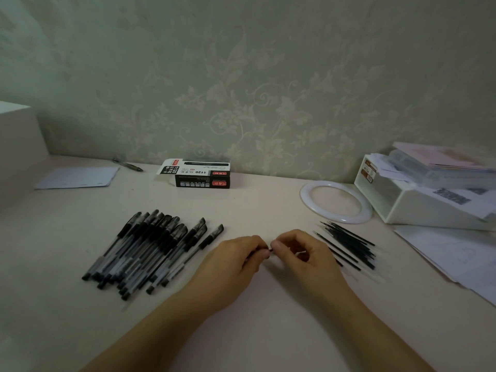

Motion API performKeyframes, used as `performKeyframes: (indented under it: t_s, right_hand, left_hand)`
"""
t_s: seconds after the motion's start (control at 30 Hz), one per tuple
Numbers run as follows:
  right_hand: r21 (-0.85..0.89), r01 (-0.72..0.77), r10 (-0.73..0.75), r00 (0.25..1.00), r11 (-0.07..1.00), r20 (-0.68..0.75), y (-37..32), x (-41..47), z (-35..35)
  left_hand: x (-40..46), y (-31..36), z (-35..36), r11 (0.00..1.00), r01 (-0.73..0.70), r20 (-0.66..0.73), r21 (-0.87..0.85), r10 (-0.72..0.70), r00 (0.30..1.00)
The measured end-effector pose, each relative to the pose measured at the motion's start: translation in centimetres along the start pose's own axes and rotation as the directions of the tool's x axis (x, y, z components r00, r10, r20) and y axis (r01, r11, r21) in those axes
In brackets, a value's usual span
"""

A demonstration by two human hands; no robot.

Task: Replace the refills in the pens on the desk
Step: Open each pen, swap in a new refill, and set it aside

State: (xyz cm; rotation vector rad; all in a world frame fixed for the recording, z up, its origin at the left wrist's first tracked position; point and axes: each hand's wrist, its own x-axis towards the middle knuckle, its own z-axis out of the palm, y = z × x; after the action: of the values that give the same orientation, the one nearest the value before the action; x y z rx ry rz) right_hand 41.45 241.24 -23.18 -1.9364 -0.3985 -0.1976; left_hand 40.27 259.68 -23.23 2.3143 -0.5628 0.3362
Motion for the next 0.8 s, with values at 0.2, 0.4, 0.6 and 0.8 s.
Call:
performKeyframes:
  t_s: [0.2,0.4,0.6,0.8]
  right_hand:
    - [0.029,-0.001,0.000,1.000,1.000,0.029,0.00,0.06,-0.15]
    - [0.009,-0.031,0.031,0.999,0.999,-0.032,0.40,0.23,-0.09]
    - [0.008,0.002,-0.002,1.000,1.000,0.015,0.26,0.25,-0.29]
    - [0.017,-0.022,0.023,1.000,1.000,-0.009,0.16,0.21,-0.15]
  left_hand:
    - [-0.05,-0.14,0.00,1.000,0.009,0.003,-0.003,-0.009,1.000]
    - [-0.02,-0.15,0.03,1.000,0.009,-0.008,-0.017,-0.010,1.000]
    - [0.07,-0.20,-0.02,1.000,0.022,-0.009,-0.010,-0.022,1.000]
    - [-0.04,-0.01,-0.02,1.000,0.011,-0.012,-0.025,-0.012,1.000]
